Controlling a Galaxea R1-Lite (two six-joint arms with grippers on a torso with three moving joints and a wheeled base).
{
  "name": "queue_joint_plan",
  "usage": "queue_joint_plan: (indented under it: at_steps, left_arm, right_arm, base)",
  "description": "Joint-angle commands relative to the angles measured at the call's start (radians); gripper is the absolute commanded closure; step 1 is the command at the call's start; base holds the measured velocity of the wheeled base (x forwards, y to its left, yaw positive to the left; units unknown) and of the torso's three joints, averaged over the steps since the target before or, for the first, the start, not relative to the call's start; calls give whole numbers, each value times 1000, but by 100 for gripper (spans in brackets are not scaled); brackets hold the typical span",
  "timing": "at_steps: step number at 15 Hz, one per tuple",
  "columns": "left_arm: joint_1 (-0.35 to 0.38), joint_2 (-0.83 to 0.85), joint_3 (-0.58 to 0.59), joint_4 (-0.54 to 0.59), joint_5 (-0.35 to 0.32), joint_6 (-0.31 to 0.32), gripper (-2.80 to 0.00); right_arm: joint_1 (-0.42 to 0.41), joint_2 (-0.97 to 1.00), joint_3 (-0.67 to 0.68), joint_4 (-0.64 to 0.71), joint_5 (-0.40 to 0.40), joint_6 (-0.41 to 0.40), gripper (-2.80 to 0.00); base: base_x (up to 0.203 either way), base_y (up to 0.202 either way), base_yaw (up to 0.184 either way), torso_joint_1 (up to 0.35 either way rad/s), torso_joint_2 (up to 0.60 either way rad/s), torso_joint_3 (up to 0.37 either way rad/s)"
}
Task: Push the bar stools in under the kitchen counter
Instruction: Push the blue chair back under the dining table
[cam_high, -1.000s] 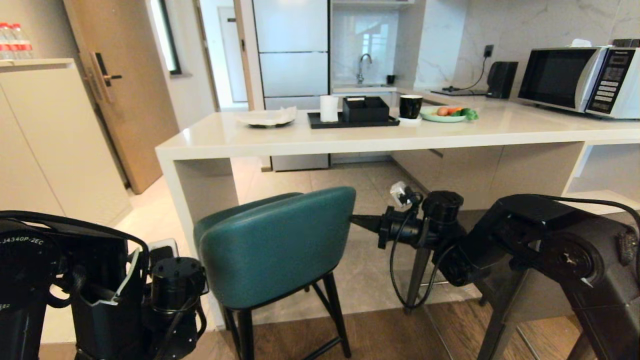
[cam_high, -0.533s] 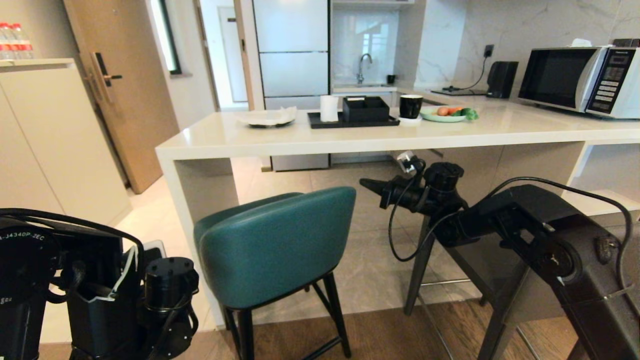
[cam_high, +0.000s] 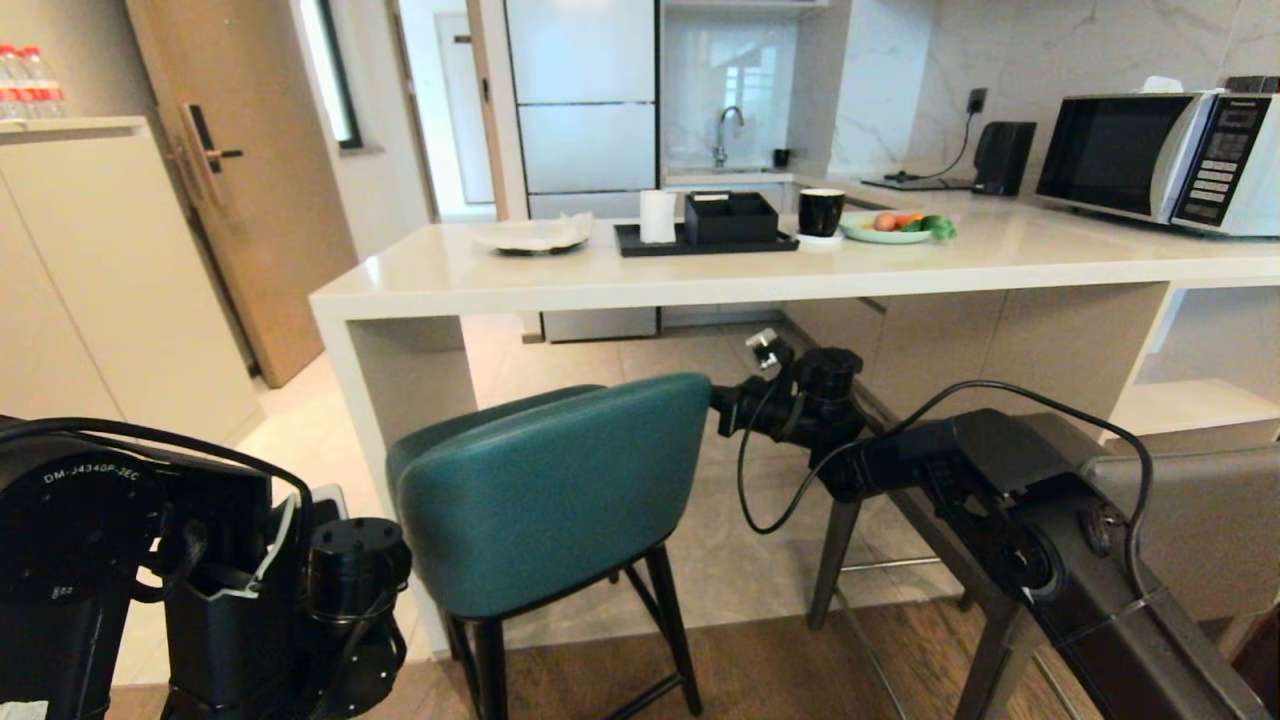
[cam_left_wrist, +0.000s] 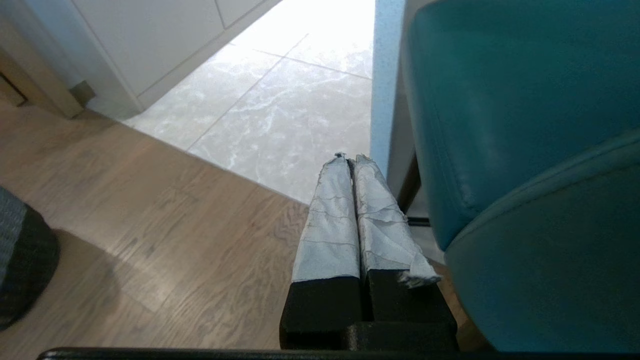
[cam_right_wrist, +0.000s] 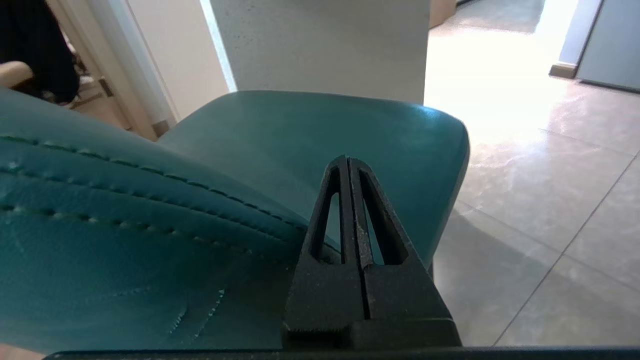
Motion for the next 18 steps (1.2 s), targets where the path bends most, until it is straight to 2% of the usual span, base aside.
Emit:
queue_joint_plan:
  at_steps: [1, 4, 7, 11, 16, 18]
  left_arm:
    - [2, 11, 0, -9, 6, -2, 0]
    - [5, 13, -6, -9, 0, -3, 0]
    - [46, 20, -18, -9, -2, -1, 0]
    - [127, 12, -16, -9, -53, 0, 0]
    - [198, 14, -22, -9, -108, -1, 0]
    - [244, 10, -35, -9, -134, 1, 0]
  right_arm:
    - [8, 19, 3, -4, 9, -11, 0]
    - [15, -31, 97, -36, 11, -59, 0]
    - [38, -126, 313, -129, 46, -84, 0]
    - [69, -243, 564, -278, 95, -90, 0]
    - [120, -330, 775, -397, 100, -90, 0]
    - [127, -340, 787, -407, 98, -88, 0]
  base:
    - [0, 0, 0, 0, 0, 0]
    - [0, 0, 0, 0, 0, 0]
    - [0, 0, 0, 0, 0, 0]
    - [0, 0, 0, 0, 0, 0]
    - [0, 0, 0, 0, 0, 0]
    - [0, 0, 0, 0, 0, 0]
